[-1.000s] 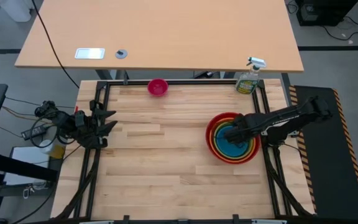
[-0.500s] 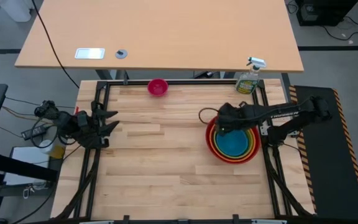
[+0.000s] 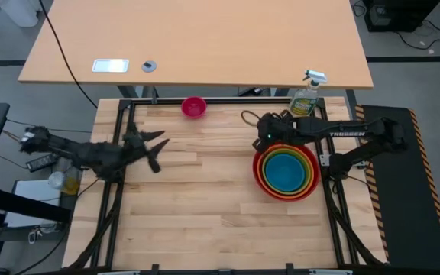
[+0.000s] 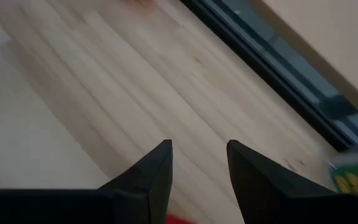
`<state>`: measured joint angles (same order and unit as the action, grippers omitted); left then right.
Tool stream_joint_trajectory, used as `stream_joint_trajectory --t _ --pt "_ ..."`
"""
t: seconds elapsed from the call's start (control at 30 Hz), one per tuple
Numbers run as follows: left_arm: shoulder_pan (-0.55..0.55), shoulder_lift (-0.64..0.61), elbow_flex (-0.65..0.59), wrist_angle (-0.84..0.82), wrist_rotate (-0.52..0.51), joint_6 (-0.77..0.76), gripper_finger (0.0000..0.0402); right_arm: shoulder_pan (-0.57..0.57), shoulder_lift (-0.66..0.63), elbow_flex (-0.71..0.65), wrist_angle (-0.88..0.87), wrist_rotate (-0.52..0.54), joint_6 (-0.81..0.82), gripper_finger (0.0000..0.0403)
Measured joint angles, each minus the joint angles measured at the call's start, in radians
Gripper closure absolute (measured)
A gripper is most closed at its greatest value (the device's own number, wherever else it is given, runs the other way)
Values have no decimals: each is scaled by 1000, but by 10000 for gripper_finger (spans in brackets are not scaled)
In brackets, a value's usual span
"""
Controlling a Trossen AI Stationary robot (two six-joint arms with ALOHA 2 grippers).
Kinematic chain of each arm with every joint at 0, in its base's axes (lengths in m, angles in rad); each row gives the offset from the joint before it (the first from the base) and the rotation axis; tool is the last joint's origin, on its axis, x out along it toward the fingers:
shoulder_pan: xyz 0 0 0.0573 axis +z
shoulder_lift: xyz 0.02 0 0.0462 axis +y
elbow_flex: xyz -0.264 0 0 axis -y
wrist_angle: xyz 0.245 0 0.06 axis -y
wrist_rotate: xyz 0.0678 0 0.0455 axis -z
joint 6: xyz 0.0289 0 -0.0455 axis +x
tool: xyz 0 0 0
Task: Nest bowls inside each other
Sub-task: Stack the pink bowl on the blue bowl
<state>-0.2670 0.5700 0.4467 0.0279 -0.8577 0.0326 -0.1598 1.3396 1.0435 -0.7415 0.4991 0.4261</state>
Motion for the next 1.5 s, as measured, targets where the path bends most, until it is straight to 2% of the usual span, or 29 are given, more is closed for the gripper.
stream_joint_trajectory --t 0.07,0.17,0.3,0.53,0.77,1.0,1.3,1.5 --pt "101 93 48 -73 88 -36 249 -30 0 0 46 -49 -42 242" --pt "265 225 103 -124 214 -38 249 -54 0 0 87 -62 -84 242" --pt "465 388 141 -125 389 73 249 -54 0 0 120 -51 -115 242" --pt "645 647 232 -83 575 268 249 -7 0 0 237 -49 -146 242" --pt "731 881 350 -86 588 487 249 71 0 -18 408 -30 -179 242" --pt "795 1030 464 -140 585 539 249 115 0 -127 592 12 -244 242" --pt "828 1136 534 -189 606 592 245 106 -1 -134 584 -4 -239 242" --pt "827 1198 535 -173 500 638 218 108 -1 -134 584 -25 -239 242"
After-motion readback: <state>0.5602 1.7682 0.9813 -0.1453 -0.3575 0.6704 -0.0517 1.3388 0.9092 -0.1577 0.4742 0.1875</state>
